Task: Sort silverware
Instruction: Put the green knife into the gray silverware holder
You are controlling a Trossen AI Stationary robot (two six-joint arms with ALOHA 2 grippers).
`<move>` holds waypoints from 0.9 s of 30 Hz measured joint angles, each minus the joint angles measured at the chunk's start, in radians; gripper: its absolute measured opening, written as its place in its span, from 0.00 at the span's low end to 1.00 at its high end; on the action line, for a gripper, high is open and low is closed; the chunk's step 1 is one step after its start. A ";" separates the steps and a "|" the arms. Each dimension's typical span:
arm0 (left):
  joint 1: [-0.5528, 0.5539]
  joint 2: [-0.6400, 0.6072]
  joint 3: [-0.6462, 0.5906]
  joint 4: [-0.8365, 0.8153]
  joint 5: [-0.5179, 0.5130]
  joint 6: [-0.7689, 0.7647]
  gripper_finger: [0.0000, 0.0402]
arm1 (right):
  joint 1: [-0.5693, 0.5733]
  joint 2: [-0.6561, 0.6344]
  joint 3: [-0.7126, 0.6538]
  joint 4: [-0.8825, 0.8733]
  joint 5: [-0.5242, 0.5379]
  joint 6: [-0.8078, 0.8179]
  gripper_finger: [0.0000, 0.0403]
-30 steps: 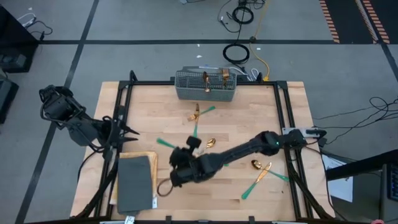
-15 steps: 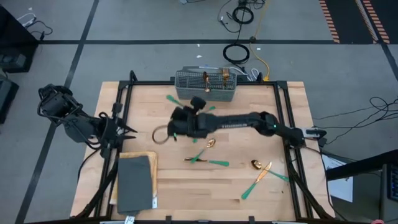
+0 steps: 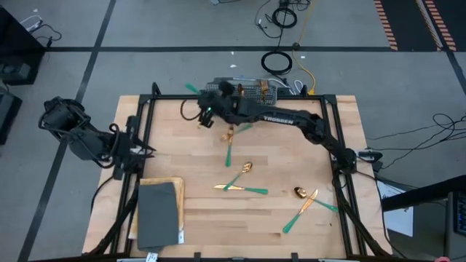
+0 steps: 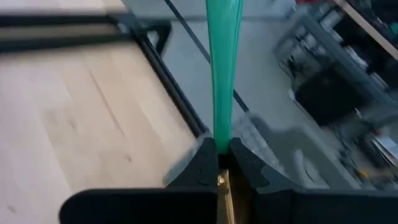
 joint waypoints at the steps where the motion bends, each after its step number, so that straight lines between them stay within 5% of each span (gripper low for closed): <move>1: 0.000 -0.005 0.000 -0.004 0.000 0.000 0.22 | -0.004 -0.012 0.000 0.021 -0.015 -0.016 0.00; 16: 0.000 -0.027 0.000 0.001 0.000 0.001 0.22 | -0.132 -0.086 -0.009 0.134 -0.191 -0.153 0.00; 27: 0.000 -0.042 0.000 -0.018 0.000 0.001 0.22 | -0.215 -0.083 -0.159 0.435 -0.510 -0.156 0.00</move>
